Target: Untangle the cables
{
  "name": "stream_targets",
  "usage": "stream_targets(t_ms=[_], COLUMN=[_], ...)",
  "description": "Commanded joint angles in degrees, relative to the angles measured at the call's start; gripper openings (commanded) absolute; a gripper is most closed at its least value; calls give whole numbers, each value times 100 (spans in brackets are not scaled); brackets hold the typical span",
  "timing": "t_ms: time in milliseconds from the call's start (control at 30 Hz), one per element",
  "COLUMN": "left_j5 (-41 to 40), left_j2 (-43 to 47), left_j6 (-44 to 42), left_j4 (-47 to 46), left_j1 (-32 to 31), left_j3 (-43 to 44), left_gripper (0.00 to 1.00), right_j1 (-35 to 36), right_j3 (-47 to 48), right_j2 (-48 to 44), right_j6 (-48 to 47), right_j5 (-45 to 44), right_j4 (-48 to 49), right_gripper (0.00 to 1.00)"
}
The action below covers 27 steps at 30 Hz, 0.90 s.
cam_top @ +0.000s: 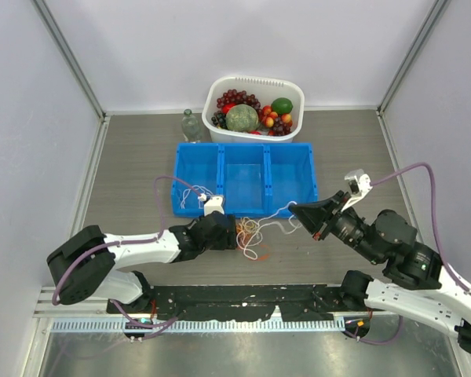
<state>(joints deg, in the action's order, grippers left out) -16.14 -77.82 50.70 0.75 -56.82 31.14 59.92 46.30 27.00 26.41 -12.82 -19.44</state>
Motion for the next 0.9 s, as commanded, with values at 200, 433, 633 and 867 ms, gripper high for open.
stream_targets(t_ms=[200, 433, 633, 867], left_j5=[-117, -109, -91, -205], left_j2=[-75, -102, -40, -58], left_j6=[89, 116, 90, 89], left_j4=[364, 285, 302, 259], left_j1=[30, 39, 30, 39], left_j3=[-406, -477, -494, -600], left_gripper=[66, 66, 66, 67], right_j1=[2, 2, 11, 2], right_j3=[1977, 2841, 2822, 4023], right_j2=[94, 191, 507, 893], right_j6=[-1436, -1780, -1894, -2052], right_j5=[-792, -810, -871, -793], right_j4=[-807, -641, -666, -499], right_gripper=[1, 1, 1, 1])
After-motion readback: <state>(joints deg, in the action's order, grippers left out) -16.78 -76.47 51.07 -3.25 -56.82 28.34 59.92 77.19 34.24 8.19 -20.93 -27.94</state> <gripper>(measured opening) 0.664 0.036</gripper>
